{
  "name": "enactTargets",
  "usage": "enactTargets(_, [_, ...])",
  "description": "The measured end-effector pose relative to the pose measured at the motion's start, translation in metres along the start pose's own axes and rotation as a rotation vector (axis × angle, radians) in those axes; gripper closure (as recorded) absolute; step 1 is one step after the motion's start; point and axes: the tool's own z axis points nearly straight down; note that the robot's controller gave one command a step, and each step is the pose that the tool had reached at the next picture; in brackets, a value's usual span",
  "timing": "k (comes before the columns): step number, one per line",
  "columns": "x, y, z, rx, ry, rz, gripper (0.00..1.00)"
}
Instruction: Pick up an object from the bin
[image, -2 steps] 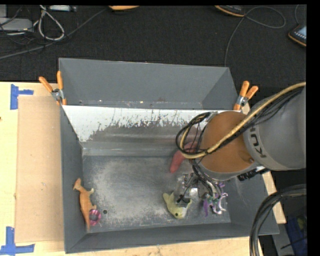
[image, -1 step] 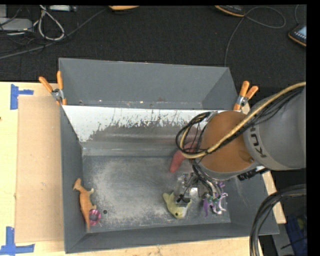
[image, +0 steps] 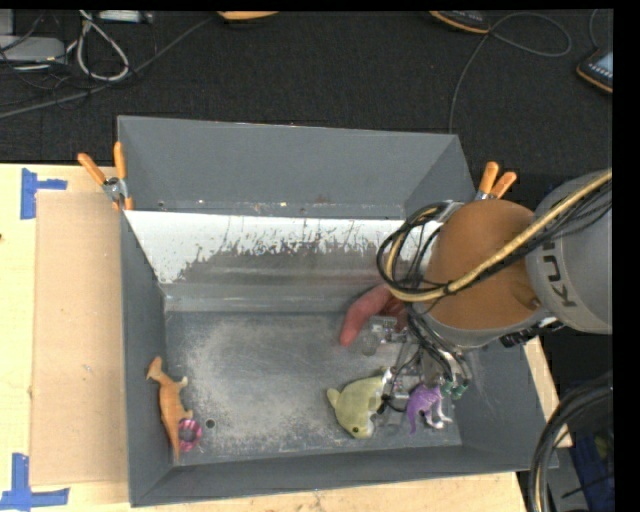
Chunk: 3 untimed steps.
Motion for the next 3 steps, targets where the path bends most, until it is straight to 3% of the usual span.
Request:
enactTargets(1, [0.0, 0.0, 0.0, 0.0, 0.0, 0.0, 0.0])
enactTargets(2, [0.004, 0.01, 0.043, -0.001, -0.004, 0.019, 0.0])
enactTargets(3, [0.003, 0.021, 0.073, 0.0, 0.006, 0.052, 0.0])
